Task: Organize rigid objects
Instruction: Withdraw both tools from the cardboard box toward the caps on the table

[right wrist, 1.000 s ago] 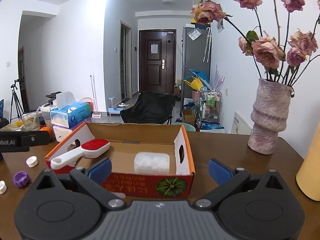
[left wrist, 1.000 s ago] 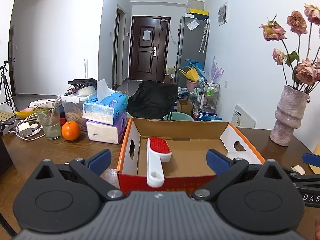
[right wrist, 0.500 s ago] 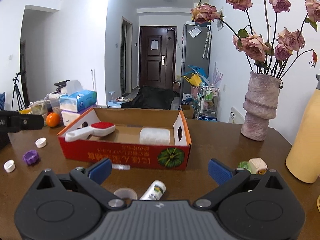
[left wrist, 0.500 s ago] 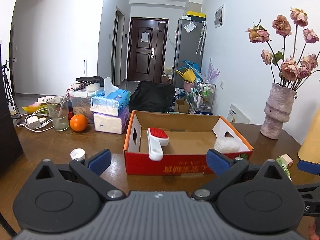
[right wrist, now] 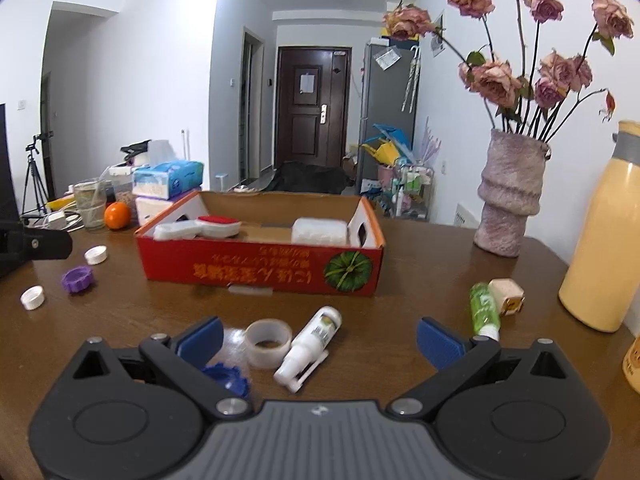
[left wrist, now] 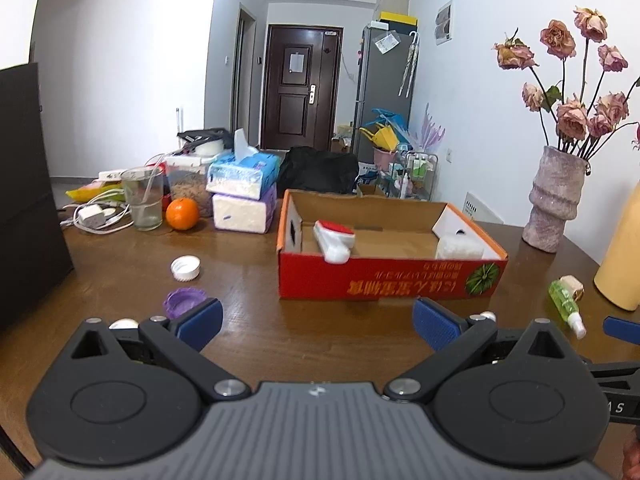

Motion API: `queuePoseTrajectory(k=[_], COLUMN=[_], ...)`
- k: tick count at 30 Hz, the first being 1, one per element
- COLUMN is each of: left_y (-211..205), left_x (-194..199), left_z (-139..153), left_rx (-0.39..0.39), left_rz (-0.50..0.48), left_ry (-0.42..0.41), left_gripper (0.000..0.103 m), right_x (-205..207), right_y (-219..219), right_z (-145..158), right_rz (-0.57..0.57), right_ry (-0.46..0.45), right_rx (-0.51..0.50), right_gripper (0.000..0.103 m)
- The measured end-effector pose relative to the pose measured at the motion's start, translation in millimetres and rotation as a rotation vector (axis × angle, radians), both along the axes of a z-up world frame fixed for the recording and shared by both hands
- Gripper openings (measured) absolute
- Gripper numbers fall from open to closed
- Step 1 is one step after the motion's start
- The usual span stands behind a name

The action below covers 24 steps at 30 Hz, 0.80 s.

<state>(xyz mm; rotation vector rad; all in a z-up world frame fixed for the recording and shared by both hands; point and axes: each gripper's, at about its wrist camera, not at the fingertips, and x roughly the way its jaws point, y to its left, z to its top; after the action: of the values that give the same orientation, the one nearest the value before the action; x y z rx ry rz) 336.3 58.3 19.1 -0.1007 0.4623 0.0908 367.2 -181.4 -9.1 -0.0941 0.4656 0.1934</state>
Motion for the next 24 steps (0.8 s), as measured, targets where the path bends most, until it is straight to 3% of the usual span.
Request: queuePoseTrajectory(k=[10, 19, 24], left_y=[31, 67, 85], left_x=[-24, -29, -27], left_z=[-19, -32, -39], left_rx=[0.004, 0.005, 0.006], left_rz=[0.047, 0.077, 0.090], left_ry=[0.039, 0.060, 0.070], left_gripper=[0.103, 0.103, 0.103], right_x=[-7, 11, 23], right_y=[29, 48, 59], right_z=[-29, -52, -61], right_rz=[0.058, 0.028, 0.014], right_ry=[0.093, 0.163, 0.191], right_rx=[-0.003, -0.002, -0.008], right_gripper=[0.103, 0.102, 0.096])
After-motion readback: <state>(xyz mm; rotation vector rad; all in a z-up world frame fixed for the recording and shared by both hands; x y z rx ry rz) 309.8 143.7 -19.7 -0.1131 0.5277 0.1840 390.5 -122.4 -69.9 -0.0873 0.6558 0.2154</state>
